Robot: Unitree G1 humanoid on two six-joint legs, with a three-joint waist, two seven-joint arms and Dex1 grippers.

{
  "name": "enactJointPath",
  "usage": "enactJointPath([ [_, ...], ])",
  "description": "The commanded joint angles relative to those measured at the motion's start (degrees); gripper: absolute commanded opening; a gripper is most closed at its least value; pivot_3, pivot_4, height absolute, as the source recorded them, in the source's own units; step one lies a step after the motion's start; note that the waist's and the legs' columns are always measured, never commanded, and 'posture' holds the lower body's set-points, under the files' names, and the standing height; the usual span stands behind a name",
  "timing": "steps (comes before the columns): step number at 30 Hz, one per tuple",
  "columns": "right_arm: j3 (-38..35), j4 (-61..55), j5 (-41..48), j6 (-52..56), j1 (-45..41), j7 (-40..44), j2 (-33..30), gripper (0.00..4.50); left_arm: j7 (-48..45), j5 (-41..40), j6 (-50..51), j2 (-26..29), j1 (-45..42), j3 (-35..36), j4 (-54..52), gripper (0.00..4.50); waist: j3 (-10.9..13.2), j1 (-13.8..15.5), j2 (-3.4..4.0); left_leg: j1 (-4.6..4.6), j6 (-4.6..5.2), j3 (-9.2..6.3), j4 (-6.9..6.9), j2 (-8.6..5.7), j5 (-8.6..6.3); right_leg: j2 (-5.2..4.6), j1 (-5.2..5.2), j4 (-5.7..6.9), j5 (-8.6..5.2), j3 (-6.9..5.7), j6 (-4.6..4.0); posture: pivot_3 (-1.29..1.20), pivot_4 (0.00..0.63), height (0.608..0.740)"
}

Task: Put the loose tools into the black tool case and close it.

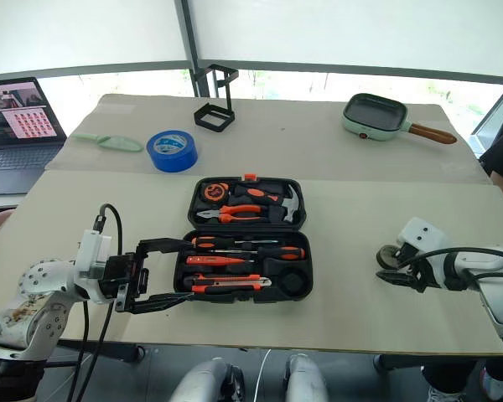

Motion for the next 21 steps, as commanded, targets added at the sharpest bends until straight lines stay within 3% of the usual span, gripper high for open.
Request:
enactJointPath([
  [1,-0.2,3.5,-2.4,-3.2,-1.2,0.8,0.0,1.41,-0.1,-1.1,-0.5,-0.1,0.2,0.1,-1.7,4.5,0.0,0.1,0.0,0.0,-0.02,0.0,0.01,-0.01,-0.01,-0.01,0.0,0.0,0.02,0.0,0.01,0.0,0.15,0.74],
  [5,-0.4,5.0,-0.8,-8.0,-1.9,6.0,0.2,0.03,-0.1,-0.8,-0.9,-0.5,0.6,-0.4,-1.7,4.5,0.0,0.1,0.0,-0.02,-0.06,0.03,0.03,-0.01,-0.03,-0.05,-0.01,0.0,0.08,0.02,-0.01,0.0,0.15,0.74],
  [7,-0.5,3.7,1.6,-8.4,-1.9,10.8,-0.1,0.03,-0.2,-0.7,-1.1,-0.6,0.6,-0.5,-1.5,4.5,0.0,0.0,0.0,-0.01,0.1,0.02,0.0,0.0,0.07,-0.04,-0.01,0.0,0.09,0.03,-0.02,0.0,0.15,0.74],
  [10,-0.4,-8.7,12.0,-3.6,-5.3,19.9,1.4,0.03,-1.2,-0.7,-2.1,-0.2,1.1,0.3,-0.7,4.5,0.0,-0.1,0.05,-0.02,0.18,0.02,-0.06,0.05,0.15,-0.04,-0.05,0.0,0.08,0.03,-0.11,0.0,0.15,0.74],
  [14,2.6,-20.9,18.6,8.9,-10.3,18.4,4.4,0.03,-2.0,-0.5,-2.6,0.6,2.8,1.1,-0.1,4.5,0.1,-1.2,0.06,0.01,0.0,0.03,-0.11,0.24,0.22,-0.06,-0.11,0.0,0.2,0.06,-0.41,0.0,0.15,0.74],
  [21,12.1,-27.4,15.7,18.5,-13.6,12.0,9.4,0.03,-2.7,0.9,-4.4,1.3,4.6,1.3,1.3,4.5,0.1,0.5,-0.09,-0.2,-0.4,-0.18,-0.04,0.1,-0.07,-0.24,-0.28,-0.05,0.1,0.02,-0.46,0.0,0.15,0.74],
])
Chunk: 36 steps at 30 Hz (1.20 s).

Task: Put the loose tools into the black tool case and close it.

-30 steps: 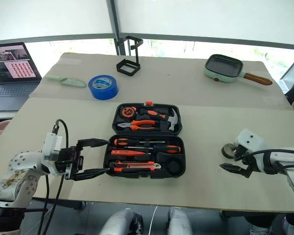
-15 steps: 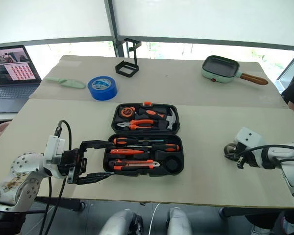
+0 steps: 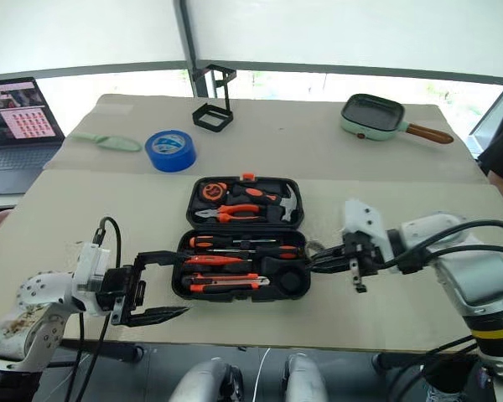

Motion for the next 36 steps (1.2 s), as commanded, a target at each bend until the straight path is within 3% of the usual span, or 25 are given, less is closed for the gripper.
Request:
enactJointPath([
  [1,3.5,-1.2,-2.2,2.9,-1.2,-2.6,1.5,0.03,0.6,-0.2,-1.5,0.1,0.1,1.2,-0.9,4.5,0.0,0.1,0.0,-0.12,0.04,0.0,0.07,-0.02,-0.01,-0.01,-0.03,0.0,0.07,0.01,-0.04,0.0,0.15,0.74],
  [7,9.6,-0.3,-5.1,8.1,-3.3,-4.3,3.2,0.03,2.2,0.1,-2.1,-0.7,0.2,1.0,-0.9,4.5,0.0,-0.3,-0.03,-0.19,0.48,0.08,0.12,-0.05,0.16,0.09,-0.04,-0.02,0.33,-0.15,-0.17,0.0,0.15,0.74],
  [12,13.5,0.4,-12.5,7.1,-6.1,-6.5,0.5,0.03,2.7,0.6,-2.6,-0.7,0.0,1.0,-0.7,4.5,0.0,-0.4,-0.05,-0.11,0.06,0.07,0.1,-0.01,0.0,0.1,-0.02,0.01,0.11,-0.16,0.18,0.0,0.15,0.74],
  [15,13.3,-2.7,-9.8,12.3,-7.8,-4.2,-1.1,0.03,3.2,0.8,-2.6,-0.4,0.3,1.2,-0.6,4.5,0.0,-0.3,-0.05,-0.11,0.02,0.07,0.14,-0.02,0.0,0.07,0.0,0.01,0.11,-0.15,0.19,0.0,0.15,0.74],
  [16,13.6,-3.7,-9.6,12.7,-8.1,-3.6,-1.6,0.79,3.5,1.1,-2.8,-0.4,0.4,1.3,-0.6,4.5,0.0,-0.2,-0.05,-0.12,0.02,0.06,0.15,-0.02,0.0,0.06,0.0,0.01,0.11,-0.16,0.18,0.0,0.15,0.74],
  [17,13.8,-3.8,-9.9,12.3,-8.2,-3.7,-1.5,0.96,4.1,1.5,-2.9,-0.4,0.4,1.4,-0.8,4.5,0.0,-0.1,-0.05,-0.14,0.02,0.06,0.16,-0.03,0.0,0.04,-0.02,0.02,0.12,-0.15,0.17,0.0,0.15,0.74],
  [22,14.6,-3.4,-10.7,10.5,-9.7,-1.2,-2.7,2.7,5.4,2.0,-3.4,-0.5,1.0,1.6,-1.1,4.5,0.0,-0.2,-0.09,-0.17,0.1,0.05,0.1,-0.04,-0.01,0.06,-0.04,-0.02,0.21,-0.15,0.13,0.0,0.15,0.74],
  [27,10.3,-5.4,-7.4,10.7,-12.3,3.1,-4.7,4.33,7.7,-0.2,-2.0,-0.1,4.1,5.6,-2.1,4.5,0.0,-0.4,-0.09,-0.19,0.49,0.04,0.05,-0.02,0.21,0.11,-0.08,-0.02,0.23,-0.17,-0.14,0.0,0.15,0.74],
  [36,2.5,-1.2,-4.4,8.1,-7.6,1.6,-5.4,4.43,11.1,-0.2,-1.8,0.6,7.7,12.5,-0.5,4.5,0.0,-0.2,-0.15,-0.23,0.08,-0.04,0.06,-0.02,-0.05,0.0,-0.09,-0.04,0.02,-0.13,0.19,0.0,0.15,0.74],
])
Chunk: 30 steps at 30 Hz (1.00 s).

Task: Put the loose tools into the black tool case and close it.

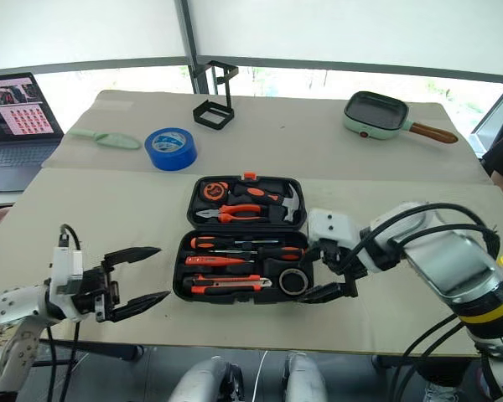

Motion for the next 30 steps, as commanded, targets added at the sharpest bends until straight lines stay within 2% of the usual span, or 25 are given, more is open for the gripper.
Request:
enactJointPath([
  [1,-6.0,2.3,1.7,-2.0,2.2,-1.6,0.4,4.43,1.9,-0.8,0.6,0.6,0.6,3.1,0.4,4.5,0.0,0.1,0.0,0.01,0.0,-0.01,0.02,0.0,0.0,-0.01,0.01,0.01,0.0,0.0,0.0,0.0,0.15,0.74],
  [4,-11.3,8.0,2.1,-6.5,3.5,-3.9,2.7,4.43,5.7,1.2,3.4,2.1,0.1,5.1,4.7,4.5,0.0,0.0,-0.01,0.01,-0.04,0.03,0.04,-0.01,0.02,0.02,0.01,0.04,0.08,0.01,0.0,0.0,0.15,0.74],
  [7,-13.5,18.5,-5.1,-17.8,5.2,-11.0,4.9,3.72,15.0,7.2,3.8,2.5,-4.1,6.1,11.3,3.78,0.0,-0.1,-0.01,0.07,-0.11,0.04,0.02,0.0,0.08,0.12,0.04,0.07,0.09,-0.04,0.02,0.0,0.15,0.74],
  [9,-14.3,23.8,-9.1,-24.6,6.0,-15.8,6.7,3.04,21.5,7.8,8.5,1.4,-8.3,5.4,12.4,3.07,0.0,0.1,-0.1,0.13,-0.15,0.08,0.03,0.0,0.1,0.2,0.1,0.11,0.09,-0.07,0.03,0.0,0.15,0.74],
  [13,-14.5,31.6,-13.5,-36.0,6.2,-24.0,14.4,1.68,25.9,11.1,13.3,-0.8,-14.0,-1.0,13.6,1.56,0.0,-0.1,-0.11,0.06,-0.12,0.26,-0.07,-0.04,0.2,0.25,0.02,0.17,0.17,-0.02,0.07,0.0,0.15,0.74],
  [17,-12.8,37.0,-16.6,-41.9,5.1,-25.3,18.6,0.32,26.3,12.9,14.8,-2.6,-17.0,-5.1,15.1,0.13,0.1,-0.7,-0.11,0.17,0.2,0.44,-0.1,-0.05,0.43,0.45,0.12,0.16,0.22,0.05,0.0,0.0,0.15,0.74],
  [18,-12.3,38.7,-16.8,-42.1,4.4,-25.4,19.8,0.06,25.6,12.7,15.4,-3.1,-17.7,-6.3,15.4,0.01,0.1,-1.0,-0.11,0.16,0.26,0.46,-0.12,-0.05,0.48,0.52,0.1,0.13,0.21,0.06,0.0,0.0,0.15,0.74],
  [23,-11.3,41.3,-16.2,-37.9,0.5,-26.3,25.9,0.06,22.4,15.5,15.2,-4.5,-23.2,-13.2,19.2,0.01,0.1,-1.7,-0.12,0.24,0.04,0.46,-0.2,0.0,0.64,0.66,0.1,0.14,0.11,0.08,-0.01,0.0,0.15,0.74],
  [30,-9.2,32.6,-15.8,-38.3,6.5,-22.0,26.4,0.06,21.4,19.3,13.2,-6.4,-26.5,-18.1,22.2,0.01,0.1,-1.5,-0.12,0.41,-0.04,0.42,-0.23,0.04,0.67,0.59,0.16,0.27,0.15,0.13,-0.17,0.0,0.15,0.74],
])
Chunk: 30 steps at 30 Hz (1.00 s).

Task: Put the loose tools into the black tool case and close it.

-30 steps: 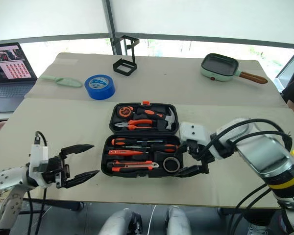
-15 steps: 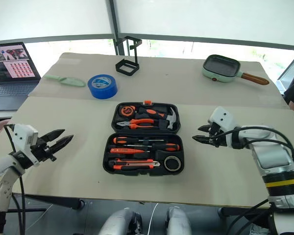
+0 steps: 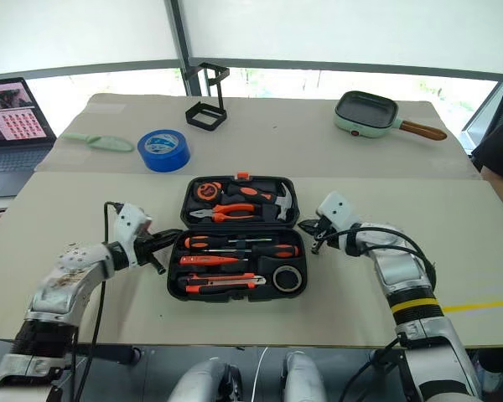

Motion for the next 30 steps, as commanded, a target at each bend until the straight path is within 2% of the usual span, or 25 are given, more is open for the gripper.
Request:
enactJointPath([
  [1,0.1,-6.8,1.5,1.3,3.5,1.7,-0.4,0.06,-3.1,1.7,-2.2,0.1,-0.6,-2.7,0.0,0.01,0.0,0.1,0.0,-0.01,0.0,0.0,0.0,-0.01,0.0,-0.04,-0.01,-0.01,0.06,0.0,-0.09,0.0,0.15,0.74],
  [8,-2.8,-20.6,4.4,12.1,12.5,-1.1,-1.0,0.06,-7.5,-2.3,2.4,2.9,2.7,-0.1,-4.7,0.01,0.0,0.1,0.0,0.03,-0.13,-0.08,-0.04,0.01,-0.1,-0.19,-0.01,0.0,0.11,0.02,-0.28,0.0,0.15,0.74],
  [13,-5.7,-24.9,4.8,15.9,17.4,-4.9,-1.0,0.06,-9.0,-7.8,9.2,5.2,6.9,4.3,-9.0,0.01,0.0,0.0,0.0,0.06,-0.12,-0.13,-0.18,0.0,-0.11,-0.37,-0.01,-0.04,0.08,-0.01,-0.25,0.0,0.15,0.74],
  [14,-7.5,-25.4,5.6,17.8,17.8,-5.7,-1.5,0.01,-8.1,-7.3,9.5,5.8,7.0,5.3,-8.8,0.26,0.0,0.0,0.0,0.07,-0.14,-0.12,-0.19,0.0,-0.12,-0.37,-0.01,-0.04,0.01,0.0,-0.15,0.0,0.15,0.74],
  [16,-10.5,-26.7,7.7,20.2,18.7,-5.2,-3.3,0.59,-7.0,-7.2,9.8,6.8,7.1,7.3,-8.3,0.67,0.0,0.3,-0.01,0.07,-0.17,-0.12,-0.19,-0.01,-0.14,-0.37,-0.01,-0.03,-0.12,-0.01,0.07,0.0,0.15,0.74],
  [19,-14.2,-29.2,11.6,23.8,19.4,-3.6,-6.0,1.46,-7.0,-10.1,12.9,7.8,6.7,10.7,-8.3,1.82,0.0,0.9,-0.02,0.03,-0.33,-0.15,-0.19,-0.05,-0.28,-0.39,-0.02,-0.06,-0.11,-0.01,0.08,0.0,0.15,0.74],
  [22,-17.7,-33.1,18.5,34.3,18.6,-1.9,-9.3,2.46,-3.5,-11.2,22.5,10.6,5.1,12.5,-9.5,2.85,0.0,1.0,-0.02,0.05,-0.36,-0.15,-0.17,-0.05,-0.27,-0.47,-0.02,-0.06,-0.04,0.0,0.11,0.0,0.15,0.74],
  [26,-19.1,-35.1,25.1,57.1,9.8,-6.1,-13.2,3.88,-3.3,-20.7,38.0,11.6,-2.6,15.2,-10.2,4.29,0.1,1.1,-0.09,0.01,-0.3,-0.22,-0.17,-0.02,-0.2,-0.42,-0.05,0.01,-0.03,0.0,0.08,0.0,0.15,0.74],
  [27,-18.4,-33.7,27.1,62.7,5.0,-6.4,-12.7,4.19,-2.7,-21.8,42.0,11.2,-6.1,14.6,-8.4,4.5,0.1,1.1,-0.1,0.0,-0.19,-0.23,-0.17,-0.02,-0.13,-0.42,-0.05,0.01,0.0,0.01,0.04,0.0,0.15,0.74],
  [28,-17.6,-31.1,28.6,70.2,-0.6,-6.5,-11.6,4.46,-1.2,-22.1,46.0,10.4,-10.2,13.7,-5.7,4.5,0.1,1.1,-0.14,0.0,-0.17,-0.25,-0.16,-0.02,-0.11,-0.42,-0.04,-0.01,0.01,0.0,0.03,0.0,0.15,0.74],
  [30,-14.4,-27.0,28.9,76.8,-7.5,-7.6,-10.5,4.46,-1.0,-21.8,49.4,9.7,-15.1,10.6,-2.9,4.5,0.1,1.1,-0.17,-0.03,-0.1,-0.25,-0.09,-0.04,-0.05,-0.35,-0.04,0.02,0.06,-0.01,-0.04,0.0,0.15,0.74],
])
